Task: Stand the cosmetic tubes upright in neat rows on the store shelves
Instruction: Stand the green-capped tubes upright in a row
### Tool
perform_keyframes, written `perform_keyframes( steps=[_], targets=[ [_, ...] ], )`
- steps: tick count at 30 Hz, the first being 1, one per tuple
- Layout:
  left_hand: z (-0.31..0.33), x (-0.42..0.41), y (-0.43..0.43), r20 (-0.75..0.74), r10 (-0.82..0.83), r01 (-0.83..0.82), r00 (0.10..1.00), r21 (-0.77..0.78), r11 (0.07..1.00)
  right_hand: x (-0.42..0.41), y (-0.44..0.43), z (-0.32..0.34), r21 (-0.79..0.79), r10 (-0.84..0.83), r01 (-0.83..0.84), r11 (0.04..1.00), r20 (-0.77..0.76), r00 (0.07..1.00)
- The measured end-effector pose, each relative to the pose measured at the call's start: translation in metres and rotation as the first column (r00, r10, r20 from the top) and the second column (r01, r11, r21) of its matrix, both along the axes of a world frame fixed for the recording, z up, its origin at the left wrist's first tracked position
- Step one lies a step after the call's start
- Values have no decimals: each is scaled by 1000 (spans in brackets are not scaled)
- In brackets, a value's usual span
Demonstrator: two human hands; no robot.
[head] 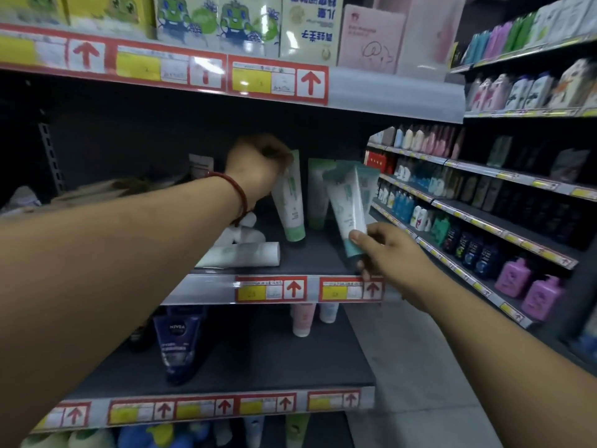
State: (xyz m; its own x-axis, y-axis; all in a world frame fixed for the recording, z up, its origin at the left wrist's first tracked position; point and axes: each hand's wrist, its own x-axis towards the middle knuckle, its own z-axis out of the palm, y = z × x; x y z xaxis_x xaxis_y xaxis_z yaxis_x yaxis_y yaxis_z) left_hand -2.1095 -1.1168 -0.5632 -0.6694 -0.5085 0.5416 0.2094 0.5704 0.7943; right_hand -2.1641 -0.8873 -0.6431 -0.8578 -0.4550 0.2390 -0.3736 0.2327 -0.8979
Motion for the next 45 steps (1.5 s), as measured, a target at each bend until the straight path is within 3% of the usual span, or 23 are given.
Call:
perform_keyframes(
  steps=[3,8,14,20,25,32,38,45],
  targets=[
    [-3,-20,8,14,-21,22,1000,-11,1000,-7,11,-2,-132,7,-4,991,27,1000],
    [-3,-51,11,43,-39,42,998,-59,997,-28,20,-10,-85,-52,36,996,-196,979],
    [-10,-78,10,110,-67,81,992,-127,989,-47,20,-21,-73,-9,-4,997,-167,986],
    [-20,-94,4,90,-140,137,986,44,990,-61,25,-37,-94,56,-61,994,-58,997],
    [-40,-87,6,300,-305,282,904,120,952,-65,26,-37,-64,71,-74,995,-50,996],
    [-52,-84,10,411,-298,255,862,157,954,-68,16,-42,76,42,-26,997,-216,976],
    [-63,-95,10,380,-131,135,916,17,991,-71,9,-48,89,-77,103,991,-255,964],
    [-71,-102,3,348,-62,61,935,13,998,-70,6,-48,158,-183,255,954,-365,913]
  ],
)
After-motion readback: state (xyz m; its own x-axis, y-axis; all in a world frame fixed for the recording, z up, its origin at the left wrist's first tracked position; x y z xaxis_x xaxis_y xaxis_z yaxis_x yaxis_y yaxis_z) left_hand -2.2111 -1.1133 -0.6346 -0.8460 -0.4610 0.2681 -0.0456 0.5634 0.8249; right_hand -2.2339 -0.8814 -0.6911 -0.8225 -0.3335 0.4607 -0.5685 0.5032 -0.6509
